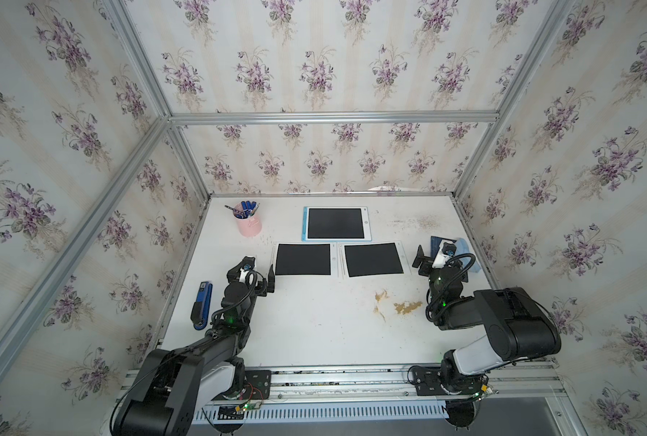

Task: Wipe the drawing tablet
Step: Reset both arms

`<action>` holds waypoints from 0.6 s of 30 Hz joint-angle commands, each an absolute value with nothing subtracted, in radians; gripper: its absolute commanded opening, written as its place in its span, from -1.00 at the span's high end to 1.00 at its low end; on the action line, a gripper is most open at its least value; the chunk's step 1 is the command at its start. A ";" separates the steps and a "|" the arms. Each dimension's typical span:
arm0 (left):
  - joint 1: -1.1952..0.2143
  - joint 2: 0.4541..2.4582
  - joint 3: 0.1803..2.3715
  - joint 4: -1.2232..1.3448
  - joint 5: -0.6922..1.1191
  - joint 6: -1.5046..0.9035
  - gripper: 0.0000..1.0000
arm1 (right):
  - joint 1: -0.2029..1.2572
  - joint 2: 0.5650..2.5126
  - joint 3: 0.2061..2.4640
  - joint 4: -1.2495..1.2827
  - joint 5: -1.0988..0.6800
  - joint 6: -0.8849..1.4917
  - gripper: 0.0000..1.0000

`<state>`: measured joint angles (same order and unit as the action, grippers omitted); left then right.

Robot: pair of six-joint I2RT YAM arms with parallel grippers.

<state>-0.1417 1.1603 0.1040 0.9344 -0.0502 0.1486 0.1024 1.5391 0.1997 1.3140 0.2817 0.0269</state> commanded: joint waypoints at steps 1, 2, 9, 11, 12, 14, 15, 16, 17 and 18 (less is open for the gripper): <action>-0.140 1.283 0.139 1.077 -0.022 0.193 -1.00 | 0.102 1.535 0.204 1.322 0.311 0.029 -1.00; -0.140 1.359 0.138 1.150 -0.038 0.193 -1.00 | 0.104 1.541 0.202 1.332 0.312 0.026 -1.00; -0.061 1.462 0.361 0.822 0.065 0.154 -1.00 | 0.107 1.540 0.201 1.329 0.316 0.026 -1.00; 0.022 1.502 0.451 0.702 0.205 0.101 -1.00 | 0.107 1.539 0.202 1.327 0.316 0.026 -1.00; 0.039 1.494 0.458 0.671 0.222 0.085 -1.00 | 0.107 1.539 0.201 1.328 0.316 0.026 -1.00; 0.040 1.506 0.444 0.727 0.222 0.085 -1.00 | 0.107 1.539 0.202 1.327 0.316 0.026 -1.00; 0.046 1.493 0.449 0.689 0.290 0.106 -1.00 | 0.107 1.539 0.203 1.327 0.318 0.026 -1.00; 0.050 1.487 0.427 0.723 0.375 0.141 -1.00 | 0.105 1.540 0.205 1.323 0.316 0.030 -1.00; 0.045 1.482 0.398 0.776 0.393 0.154 -1.00 | 0.100 1.540 0.206 1.322 0.314 0.037 -1.00; 0.045 1.472 0.390 0.776 0.398 0.157 -1.00 | 0.088 1.537 0.206 1.322 0.305 0.051 -1.00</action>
<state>0.0433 1.4857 0.4114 0.7715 0.2558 0.1242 0.1036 1.5387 0.2020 1.3117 0.3031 0.0269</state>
